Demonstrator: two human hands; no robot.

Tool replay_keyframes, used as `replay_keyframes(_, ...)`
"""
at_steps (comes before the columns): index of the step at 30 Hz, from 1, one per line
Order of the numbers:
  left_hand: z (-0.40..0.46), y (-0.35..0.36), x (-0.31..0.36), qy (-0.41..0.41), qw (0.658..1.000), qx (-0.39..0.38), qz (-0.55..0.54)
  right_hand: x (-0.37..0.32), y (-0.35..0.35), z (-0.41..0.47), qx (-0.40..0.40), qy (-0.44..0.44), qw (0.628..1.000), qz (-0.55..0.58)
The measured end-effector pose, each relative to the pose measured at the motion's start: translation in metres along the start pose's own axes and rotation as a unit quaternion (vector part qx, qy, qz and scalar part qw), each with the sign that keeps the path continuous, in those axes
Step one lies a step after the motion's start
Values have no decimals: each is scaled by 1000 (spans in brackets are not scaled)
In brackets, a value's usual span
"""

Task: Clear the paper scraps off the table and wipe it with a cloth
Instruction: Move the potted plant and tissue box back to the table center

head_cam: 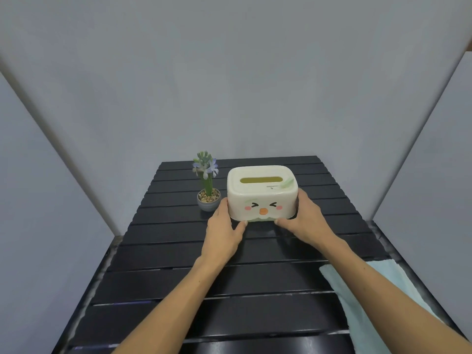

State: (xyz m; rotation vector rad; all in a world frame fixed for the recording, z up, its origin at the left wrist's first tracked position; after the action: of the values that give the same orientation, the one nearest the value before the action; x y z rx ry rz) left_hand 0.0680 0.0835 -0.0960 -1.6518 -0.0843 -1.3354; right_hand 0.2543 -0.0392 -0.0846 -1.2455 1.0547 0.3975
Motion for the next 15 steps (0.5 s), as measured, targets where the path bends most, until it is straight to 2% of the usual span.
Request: replay_keyframes(15,9,4,1,-7,998,14,53,0,-5,11,-5,-10,1000,1)
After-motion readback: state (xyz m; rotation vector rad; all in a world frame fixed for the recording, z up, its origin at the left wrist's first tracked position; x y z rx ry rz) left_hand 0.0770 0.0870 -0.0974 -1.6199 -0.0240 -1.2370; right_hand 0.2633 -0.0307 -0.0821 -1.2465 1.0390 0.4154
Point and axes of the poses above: each hand's wrist, its own z-axis towards the middle knuckle, its own y-axis out of the palm, x = y × z, the point moved 9 cm from there along z, towards the middle knuckle, and after that the axes turned 14 degrees about -x, right-handed, at the moved point
